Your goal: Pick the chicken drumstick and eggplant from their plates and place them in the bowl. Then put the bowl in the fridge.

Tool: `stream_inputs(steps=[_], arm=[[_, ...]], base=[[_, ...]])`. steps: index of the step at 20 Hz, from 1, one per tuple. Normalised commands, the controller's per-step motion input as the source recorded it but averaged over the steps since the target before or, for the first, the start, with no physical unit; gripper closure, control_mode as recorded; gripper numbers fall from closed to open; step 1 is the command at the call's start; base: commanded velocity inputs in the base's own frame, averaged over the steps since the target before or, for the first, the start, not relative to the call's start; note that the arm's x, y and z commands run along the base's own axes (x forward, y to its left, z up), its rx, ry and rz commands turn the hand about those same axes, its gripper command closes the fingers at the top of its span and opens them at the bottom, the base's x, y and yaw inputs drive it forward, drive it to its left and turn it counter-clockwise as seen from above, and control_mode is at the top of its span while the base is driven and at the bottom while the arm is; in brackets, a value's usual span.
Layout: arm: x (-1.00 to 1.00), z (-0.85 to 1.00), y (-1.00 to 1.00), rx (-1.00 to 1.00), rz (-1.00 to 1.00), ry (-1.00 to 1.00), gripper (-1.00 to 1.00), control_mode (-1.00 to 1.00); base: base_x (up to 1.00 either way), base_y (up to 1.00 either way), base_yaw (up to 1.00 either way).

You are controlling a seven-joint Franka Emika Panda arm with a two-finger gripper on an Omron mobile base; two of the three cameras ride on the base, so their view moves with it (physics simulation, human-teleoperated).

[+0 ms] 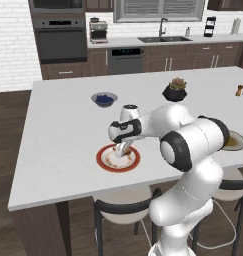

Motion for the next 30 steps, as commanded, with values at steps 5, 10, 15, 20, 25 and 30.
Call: stream_inputs(steps=[5, 10, 15, 20, 25, 30], arm=[[-0.14, 0.95, -0.48, -0.06, -0.15, 0.00, 1.00, -1.00], [0.00, 0.58, -0.84, -0.06, -0.16, 0.05, 1.00, -1.00], [0.00, 0.08, -1.00, -0.03, -0.16, 0.03, 1.00, -1.00], [0.00, 0.00, -1.00, 0.01, -0.09, 0.00, 1.00, -1.00], [0.03, 0.00, -0.98, 0.07, -0.02, 0.00, 1.00, -1.00], [0.30, -0.17, -0.84, 0.03, 0.00, 0.02, 1.00, -1.00]], base=[[0.00, 0.00, 0.00], [0.00, 0.00, 0.00], [0.00, 0.00, 0.00], [0.00, 0.00, 0.00], [0.00, 0.00, 0.00], [0.00, 0.00, 0.00]])
